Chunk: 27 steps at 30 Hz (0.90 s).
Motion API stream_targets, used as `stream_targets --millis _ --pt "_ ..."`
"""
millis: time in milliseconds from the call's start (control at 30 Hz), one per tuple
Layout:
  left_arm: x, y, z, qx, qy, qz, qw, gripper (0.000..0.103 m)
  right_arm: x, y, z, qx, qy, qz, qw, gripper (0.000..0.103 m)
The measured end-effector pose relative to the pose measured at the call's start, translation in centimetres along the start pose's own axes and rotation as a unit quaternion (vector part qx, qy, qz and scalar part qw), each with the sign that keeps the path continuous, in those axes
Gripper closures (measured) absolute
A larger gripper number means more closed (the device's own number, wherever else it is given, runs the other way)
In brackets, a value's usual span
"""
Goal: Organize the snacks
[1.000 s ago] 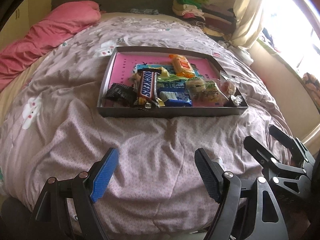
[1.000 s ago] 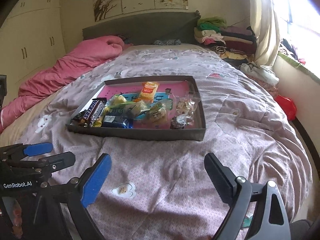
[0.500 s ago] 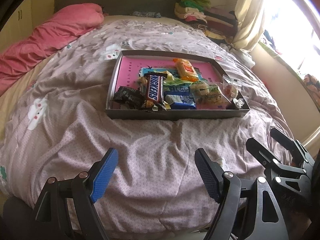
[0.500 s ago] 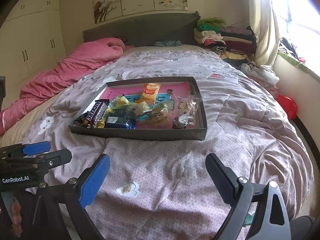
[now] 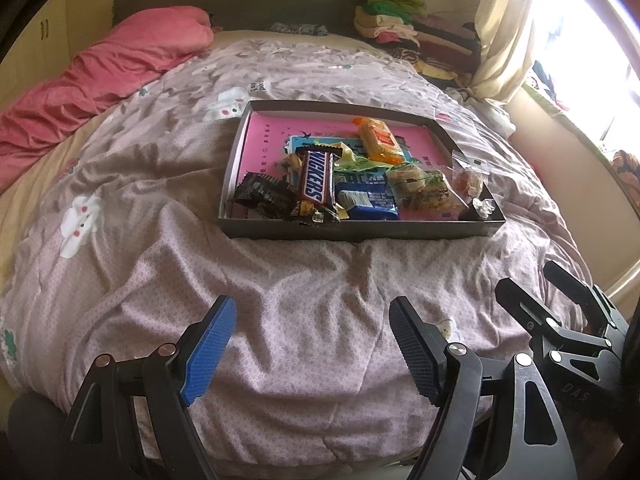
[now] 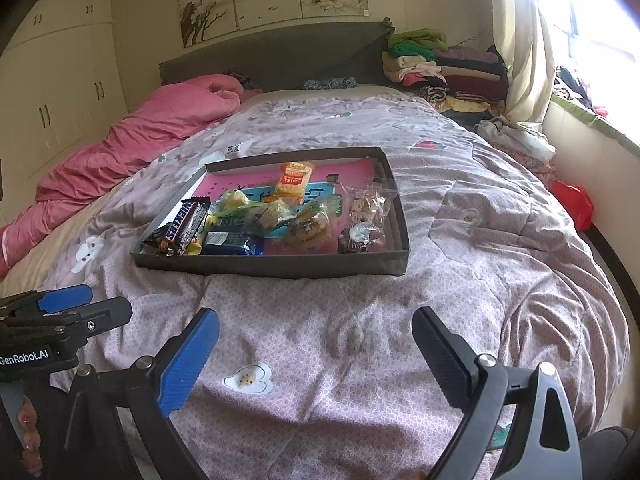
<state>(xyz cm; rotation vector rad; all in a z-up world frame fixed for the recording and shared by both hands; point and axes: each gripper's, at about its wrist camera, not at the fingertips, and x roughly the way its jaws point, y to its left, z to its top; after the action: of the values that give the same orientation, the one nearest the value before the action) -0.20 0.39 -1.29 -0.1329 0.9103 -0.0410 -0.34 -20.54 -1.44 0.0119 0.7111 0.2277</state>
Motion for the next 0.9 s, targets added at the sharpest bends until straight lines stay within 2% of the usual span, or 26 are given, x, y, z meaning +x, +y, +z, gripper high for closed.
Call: stream_targets --millis 900 --pt "0.01 0.41 0.08 -0.01 -0.001 -0.004 0.9999 0.023 0.07 0.11 -0.09 -0.005 -0.001 0.001 1.0 0.005"
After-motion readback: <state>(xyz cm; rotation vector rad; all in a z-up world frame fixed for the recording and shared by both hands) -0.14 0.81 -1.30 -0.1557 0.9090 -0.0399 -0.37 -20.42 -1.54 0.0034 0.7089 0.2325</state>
